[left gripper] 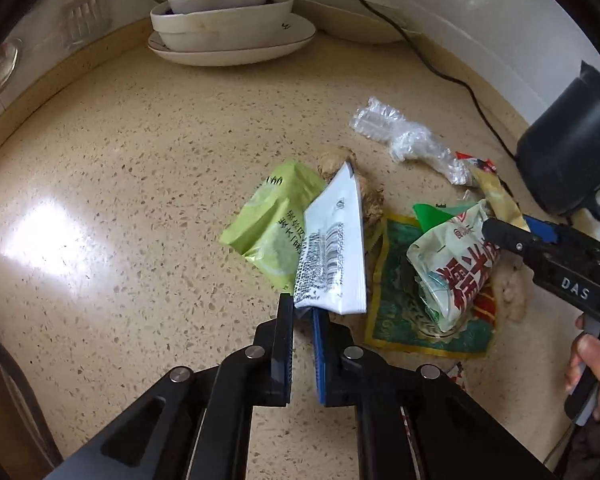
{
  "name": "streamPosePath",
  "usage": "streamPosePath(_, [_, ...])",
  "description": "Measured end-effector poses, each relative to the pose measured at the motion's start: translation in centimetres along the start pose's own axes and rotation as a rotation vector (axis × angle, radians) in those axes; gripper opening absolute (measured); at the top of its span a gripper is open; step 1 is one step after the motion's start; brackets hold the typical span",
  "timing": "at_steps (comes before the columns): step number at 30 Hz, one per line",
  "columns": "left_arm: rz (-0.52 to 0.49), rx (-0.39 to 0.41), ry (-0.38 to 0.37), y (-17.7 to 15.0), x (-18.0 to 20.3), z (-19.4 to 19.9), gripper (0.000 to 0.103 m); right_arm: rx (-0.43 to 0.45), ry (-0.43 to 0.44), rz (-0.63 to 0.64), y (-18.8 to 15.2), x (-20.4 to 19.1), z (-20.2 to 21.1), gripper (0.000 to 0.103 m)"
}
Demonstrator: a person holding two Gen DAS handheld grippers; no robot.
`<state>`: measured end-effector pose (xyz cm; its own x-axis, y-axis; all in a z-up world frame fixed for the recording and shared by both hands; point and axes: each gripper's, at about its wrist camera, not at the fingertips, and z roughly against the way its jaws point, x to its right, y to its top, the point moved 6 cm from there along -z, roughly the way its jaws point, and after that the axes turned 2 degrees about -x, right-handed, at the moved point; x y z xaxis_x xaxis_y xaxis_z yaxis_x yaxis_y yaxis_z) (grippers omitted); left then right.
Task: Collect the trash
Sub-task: 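Grasp the white wrapper with the left gripper while the right grasps the yellow packet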
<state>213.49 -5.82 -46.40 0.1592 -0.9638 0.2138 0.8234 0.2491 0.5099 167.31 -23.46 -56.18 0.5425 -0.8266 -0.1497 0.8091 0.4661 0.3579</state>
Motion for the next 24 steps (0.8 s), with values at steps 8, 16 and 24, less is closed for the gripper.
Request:
streamPosePath(8, [-0.018,0.04,-0.037,-0.5,-0.7,2.5,0.003,0.059,0.0,-0.002,-0.2,-0.4,2.9,0.016])
streamPosePath(16, [-0.102,0.08,-0.104,-2.0,-0.7,6.5,0.0,0.144,-0.017,-0.093,-1.8,-1.3,8.4,0.008])
streamPosePath(24, [-0.179,0.042,-0.138,-4.6,-1.7,6.0,0.005,0.196,-0.036,-0.204,-6.1,-3.4,12.5,0.007])
